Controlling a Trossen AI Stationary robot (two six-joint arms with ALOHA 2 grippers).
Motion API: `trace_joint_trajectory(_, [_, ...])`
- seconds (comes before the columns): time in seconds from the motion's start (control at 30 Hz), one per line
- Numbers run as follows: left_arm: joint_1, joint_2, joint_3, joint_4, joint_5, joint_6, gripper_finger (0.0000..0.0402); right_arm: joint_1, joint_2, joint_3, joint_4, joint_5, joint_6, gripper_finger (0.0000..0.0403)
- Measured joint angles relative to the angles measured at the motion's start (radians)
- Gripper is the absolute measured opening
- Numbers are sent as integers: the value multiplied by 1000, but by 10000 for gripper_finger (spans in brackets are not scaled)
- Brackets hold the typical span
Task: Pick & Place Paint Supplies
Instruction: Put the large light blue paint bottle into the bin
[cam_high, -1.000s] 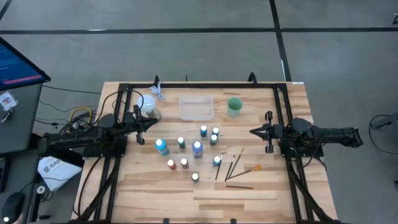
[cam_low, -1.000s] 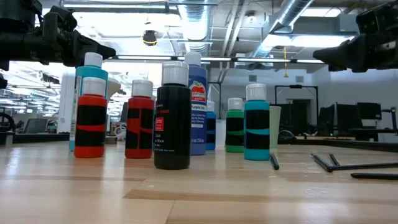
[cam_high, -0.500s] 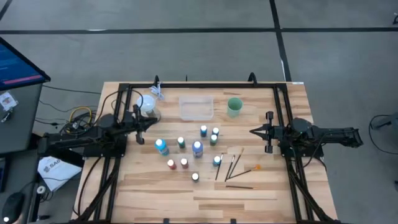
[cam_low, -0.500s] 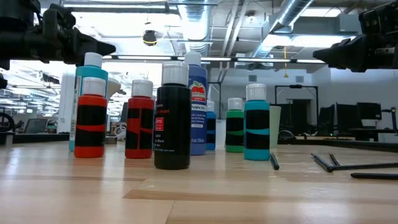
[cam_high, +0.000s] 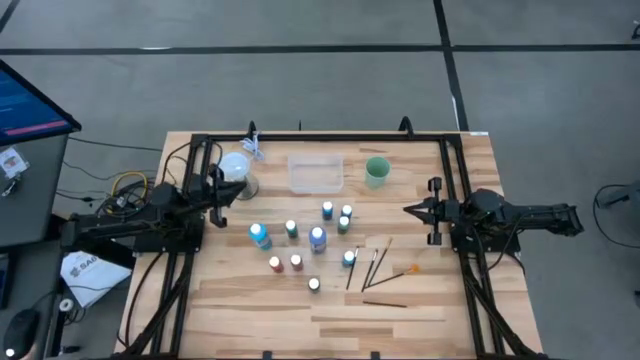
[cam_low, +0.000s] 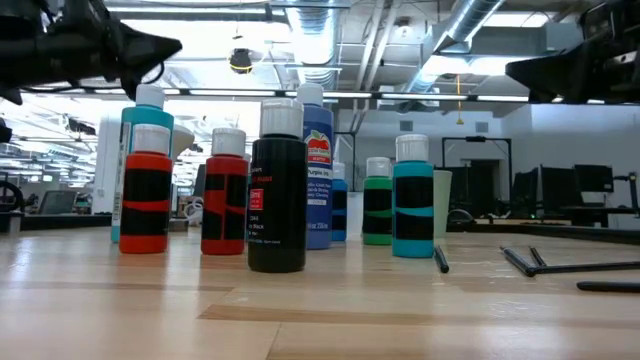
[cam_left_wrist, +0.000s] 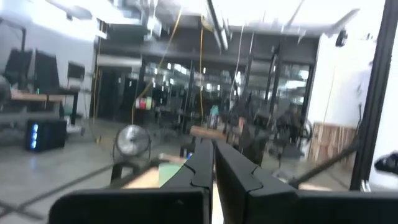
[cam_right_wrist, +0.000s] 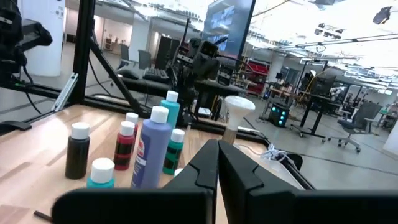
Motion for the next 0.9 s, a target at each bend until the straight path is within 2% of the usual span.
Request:
trace_joint_trajectory(0.27, [0,-1,4,164,3,-110,2,0,0,0,6,0,0,6])
trace_joint_trajectory(0.43, [-1,34,78,167,103,-132,20,0,0,0,33,0,-16,6])
trace_joint_trajectory(0.63, [-15,177,214,167,233,-130,97,0,0,1,51,22,-17,6])
trace_joint_trajectory(0.9, [-86,448,356,81,330,-174,250,-1,0,1,51,32,-16,6])
